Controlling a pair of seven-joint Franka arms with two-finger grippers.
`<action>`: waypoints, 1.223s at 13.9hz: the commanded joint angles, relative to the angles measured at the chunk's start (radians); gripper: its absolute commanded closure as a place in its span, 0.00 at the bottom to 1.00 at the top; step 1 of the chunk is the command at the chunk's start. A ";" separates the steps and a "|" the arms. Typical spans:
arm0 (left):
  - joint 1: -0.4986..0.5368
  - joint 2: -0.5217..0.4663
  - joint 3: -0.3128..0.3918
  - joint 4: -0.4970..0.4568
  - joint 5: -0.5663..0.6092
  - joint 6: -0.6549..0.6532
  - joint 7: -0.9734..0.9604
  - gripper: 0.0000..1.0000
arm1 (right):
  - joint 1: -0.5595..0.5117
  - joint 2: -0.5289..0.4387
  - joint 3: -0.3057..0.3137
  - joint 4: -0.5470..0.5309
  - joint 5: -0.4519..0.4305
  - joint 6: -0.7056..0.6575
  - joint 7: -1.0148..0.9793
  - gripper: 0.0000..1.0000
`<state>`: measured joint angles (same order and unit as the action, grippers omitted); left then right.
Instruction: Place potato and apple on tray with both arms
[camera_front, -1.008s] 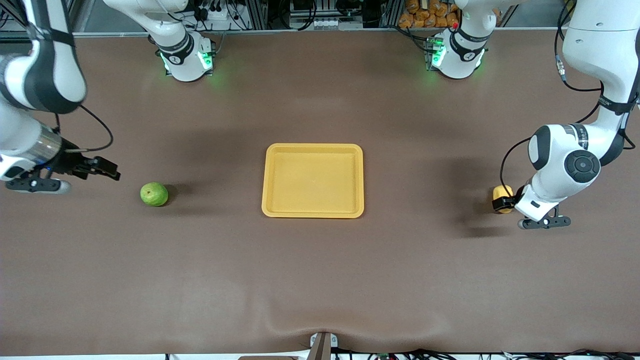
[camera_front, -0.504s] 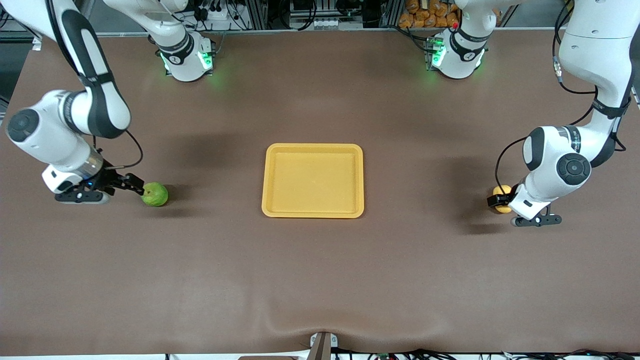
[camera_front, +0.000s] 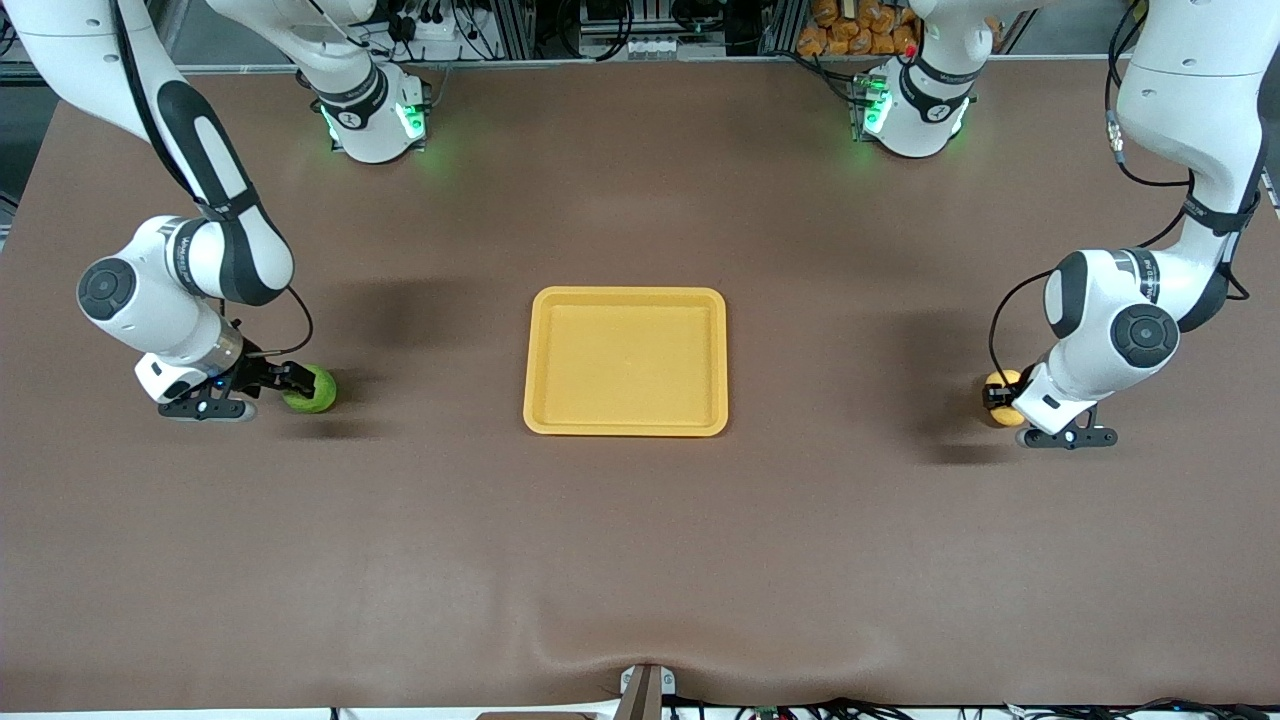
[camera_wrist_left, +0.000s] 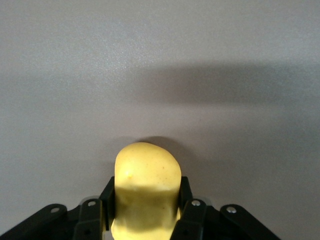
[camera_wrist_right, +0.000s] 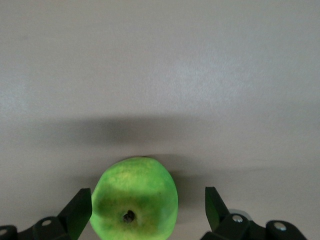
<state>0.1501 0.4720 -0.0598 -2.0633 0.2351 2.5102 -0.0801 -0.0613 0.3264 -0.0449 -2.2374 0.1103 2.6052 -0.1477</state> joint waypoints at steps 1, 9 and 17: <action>0.008 -0.044 -0.009 -0.031 0.021 -0.007 0.008 1.00 | 0.000 0.002 0.011 -0.018 0.049 0.013 -0.009 0.00; 0.002 -0.158 -0.106 -0.003 0.021 -0.152 0.000 1.00 | 0.034 0.019 0.013 -0.013 0.068 0.007 0.000 0.73; 0.002 -0.150 -0.258 0.158 0.009 -0.349 -0.010 1.00 | 0.150 -0.134 0.052 -0.001 0.078 -0.221 0.079 0.71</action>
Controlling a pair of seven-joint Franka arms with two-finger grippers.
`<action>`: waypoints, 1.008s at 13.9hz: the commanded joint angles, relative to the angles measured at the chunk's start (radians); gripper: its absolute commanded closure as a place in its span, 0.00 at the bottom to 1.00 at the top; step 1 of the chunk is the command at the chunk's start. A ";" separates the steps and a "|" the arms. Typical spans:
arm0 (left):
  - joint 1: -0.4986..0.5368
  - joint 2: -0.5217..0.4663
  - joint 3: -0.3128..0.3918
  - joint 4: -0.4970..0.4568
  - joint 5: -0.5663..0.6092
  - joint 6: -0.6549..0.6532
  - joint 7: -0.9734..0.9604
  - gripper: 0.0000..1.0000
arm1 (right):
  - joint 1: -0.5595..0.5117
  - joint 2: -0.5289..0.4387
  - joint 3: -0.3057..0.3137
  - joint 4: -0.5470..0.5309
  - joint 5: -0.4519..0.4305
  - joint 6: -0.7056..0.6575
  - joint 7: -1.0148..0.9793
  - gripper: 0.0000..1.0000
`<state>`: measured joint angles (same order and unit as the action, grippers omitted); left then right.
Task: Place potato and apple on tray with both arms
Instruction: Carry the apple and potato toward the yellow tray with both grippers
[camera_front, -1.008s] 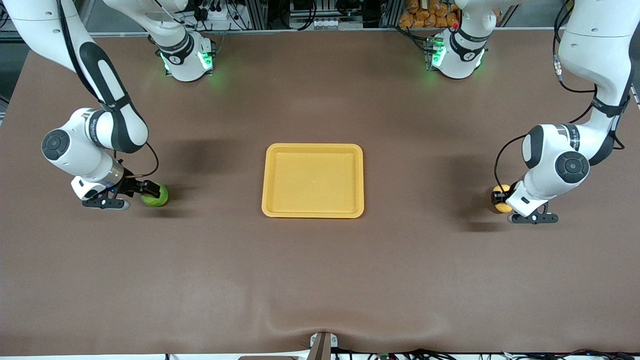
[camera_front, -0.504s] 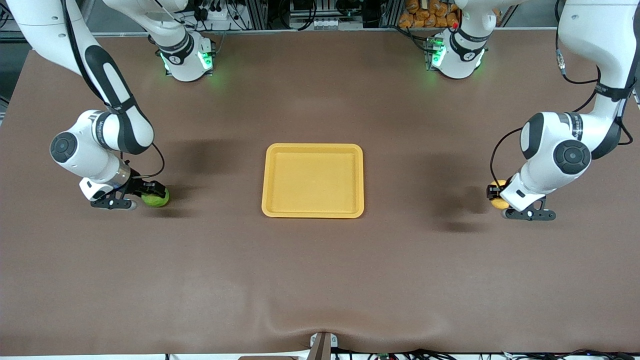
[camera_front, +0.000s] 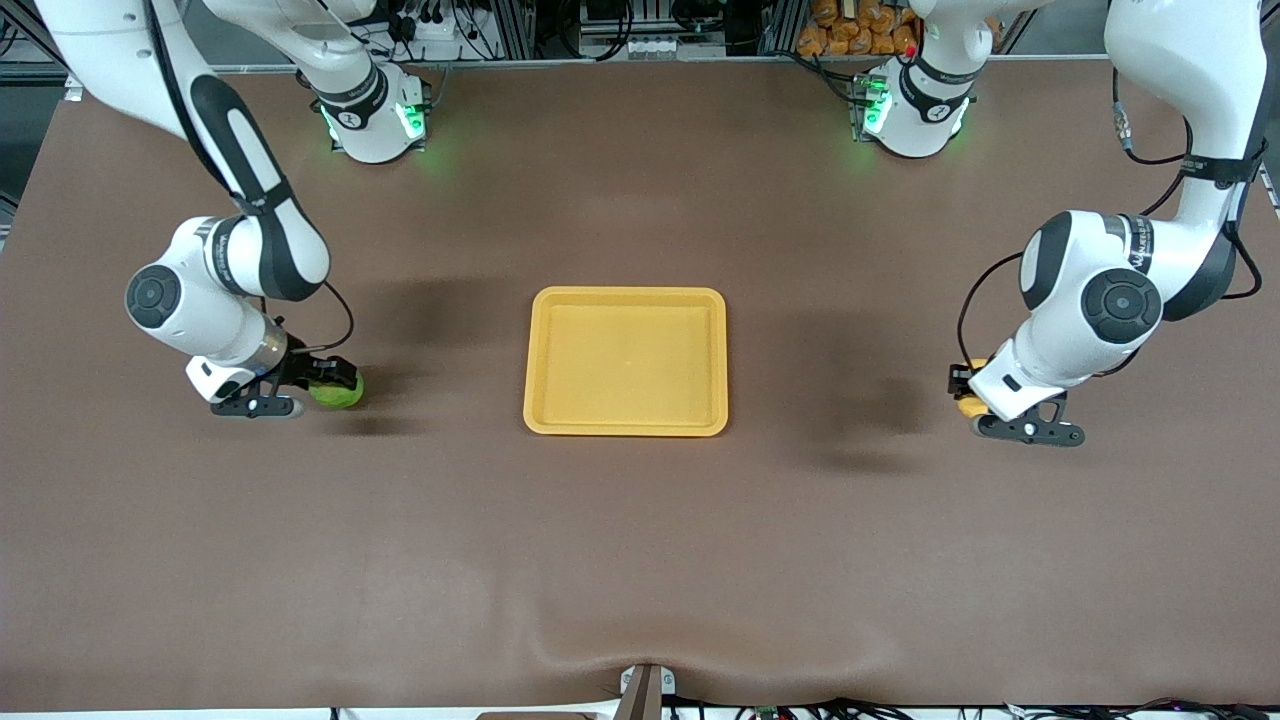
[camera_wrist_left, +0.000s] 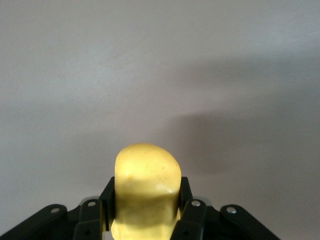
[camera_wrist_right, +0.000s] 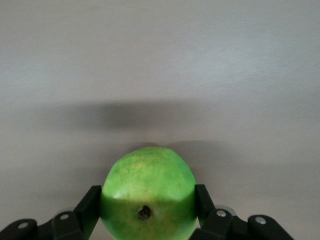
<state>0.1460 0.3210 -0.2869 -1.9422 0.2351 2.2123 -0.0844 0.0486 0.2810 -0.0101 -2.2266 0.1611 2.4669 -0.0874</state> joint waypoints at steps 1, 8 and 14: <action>0.006 0.001 -0.044 0.042 0.007 -0.055 -0.009 1.00 | 0.065 -0.107 0.030 -0.001 0.079 -0.106 0.018 0.70; -0.063 0.025 -0.095 0.150 0.003 -0.158 -0.061 1.00 | 0.308 -0.097 0.038 0.073 0.328 -0.120 0.124 0.66; -0.215 0.090 -0.097 0.313 -0.025 -0.240 -0.297 1.00 | 0.516 -0.013 0.035 0.079 0.327 0.087 0.411 0.63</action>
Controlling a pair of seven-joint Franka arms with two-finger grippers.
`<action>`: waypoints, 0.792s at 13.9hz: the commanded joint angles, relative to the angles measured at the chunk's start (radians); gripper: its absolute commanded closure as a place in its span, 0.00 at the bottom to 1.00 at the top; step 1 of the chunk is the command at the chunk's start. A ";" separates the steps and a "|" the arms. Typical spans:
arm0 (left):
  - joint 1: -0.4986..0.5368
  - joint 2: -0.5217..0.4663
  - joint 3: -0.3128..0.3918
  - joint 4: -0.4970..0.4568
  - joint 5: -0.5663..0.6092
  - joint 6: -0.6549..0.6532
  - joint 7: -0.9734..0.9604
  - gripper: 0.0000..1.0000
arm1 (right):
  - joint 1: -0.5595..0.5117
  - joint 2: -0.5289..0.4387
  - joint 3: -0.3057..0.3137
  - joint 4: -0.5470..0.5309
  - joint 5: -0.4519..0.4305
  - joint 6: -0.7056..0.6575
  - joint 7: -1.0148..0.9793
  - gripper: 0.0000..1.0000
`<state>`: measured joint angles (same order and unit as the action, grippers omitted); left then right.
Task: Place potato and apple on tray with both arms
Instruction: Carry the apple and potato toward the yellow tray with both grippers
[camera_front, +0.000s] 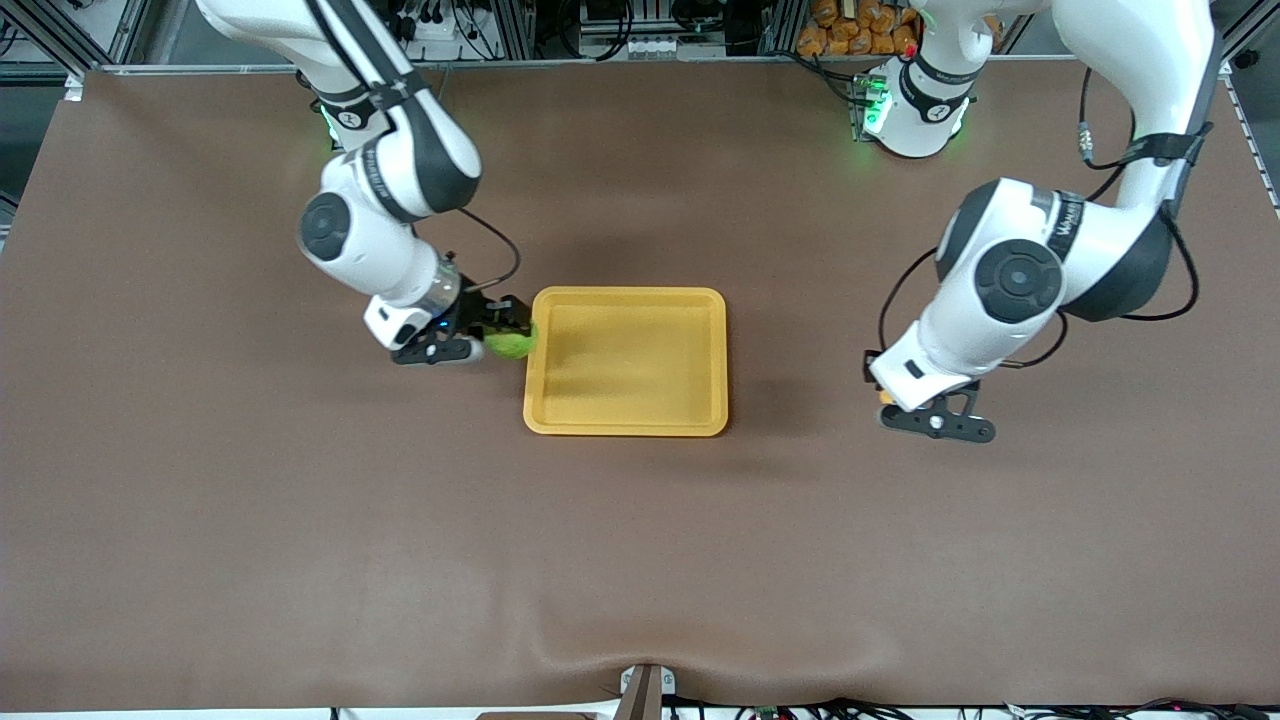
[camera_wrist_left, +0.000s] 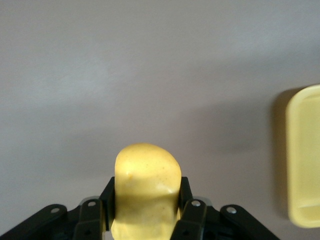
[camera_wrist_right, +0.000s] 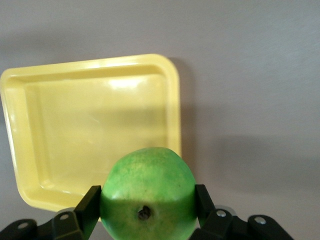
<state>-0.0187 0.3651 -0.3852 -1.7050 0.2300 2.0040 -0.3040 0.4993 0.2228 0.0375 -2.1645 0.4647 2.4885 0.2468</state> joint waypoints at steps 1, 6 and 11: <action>-0.087 0.060 0.003 0.094 -0.021 -0.031 -0.136 1.00 | 0.089 0.070 -0.013 0.017 0.023 0.104 0.109 0.62; -0.185 0.149 0.003 0.203 -0.024 -0.031 -0.361 1.00 | 0.128 0.127 -0.013 0.015 0.022 0.170 0.141 0.23; -0.305 0.307 0.012 0.353 -0.023 -0.019 -0.534 1.00 | 0.105 0.081 -0.021 0.009 0.022 0.152 0.147 0.00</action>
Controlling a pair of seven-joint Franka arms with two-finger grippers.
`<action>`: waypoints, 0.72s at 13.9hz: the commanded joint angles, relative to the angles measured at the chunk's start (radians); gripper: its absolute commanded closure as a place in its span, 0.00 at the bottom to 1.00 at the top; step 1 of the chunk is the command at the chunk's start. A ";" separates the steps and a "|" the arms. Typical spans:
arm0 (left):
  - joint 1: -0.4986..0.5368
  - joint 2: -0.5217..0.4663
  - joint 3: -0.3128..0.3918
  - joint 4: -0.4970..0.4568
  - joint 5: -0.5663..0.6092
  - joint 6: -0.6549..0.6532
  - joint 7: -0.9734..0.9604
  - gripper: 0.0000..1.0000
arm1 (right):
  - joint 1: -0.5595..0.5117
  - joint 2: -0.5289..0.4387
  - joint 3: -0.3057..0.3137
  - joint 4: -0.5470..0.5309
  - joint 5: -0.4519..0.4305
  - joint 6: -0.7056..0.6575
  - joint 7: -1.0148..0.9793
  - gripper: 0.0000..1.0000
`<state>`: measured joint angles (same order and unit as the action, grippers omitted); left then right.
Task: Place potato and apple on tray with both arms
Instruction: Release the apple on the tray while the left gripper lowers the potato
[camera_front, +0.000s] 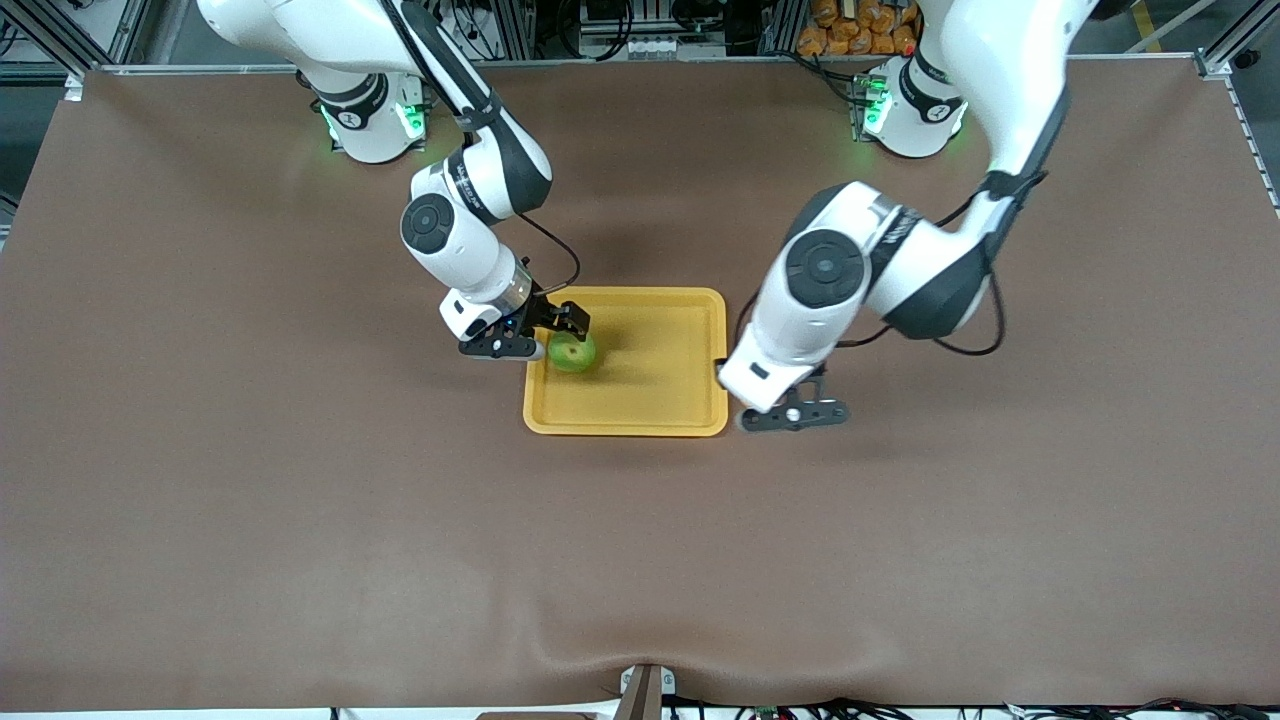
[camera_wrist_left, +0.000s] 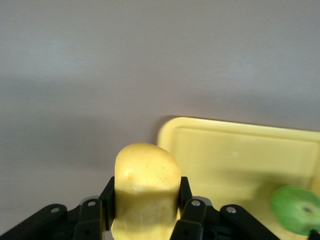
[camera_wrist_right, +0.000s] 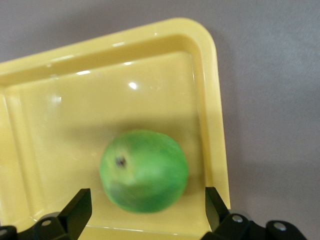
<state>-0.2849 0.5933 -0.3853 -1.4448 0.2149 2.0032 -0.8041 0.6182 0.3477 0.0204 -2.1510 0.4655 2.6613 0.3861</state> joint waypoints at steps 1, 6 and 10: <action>-0.040 0.094 0.013 0.093 -0.008 -0.014 -0.033 1.00 | -0.027 -0.071 -0.008 -0.007 0.021 -0.043 0.008 0.00; -0.118 0.164 0.019 0.089 0.006 0.015 -0.061 1.00 | -0.256 -0.205 -0.020 -0.003 0.009 -0.303 -0.152 0.00; -0.164 0.210 0.023 0.084 0.069 0.017 -0.070 1.00 | -0.530 -0.227 -0.020 -0.003 0.004 -0.449 -0.563 0.00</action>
<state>-0.4217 0.7752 -0.3739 -1.3882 0.2421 2.0203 -0.8507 0.2032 0.1402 -0.0206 -2.1343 0.4654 2.2515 -0.0177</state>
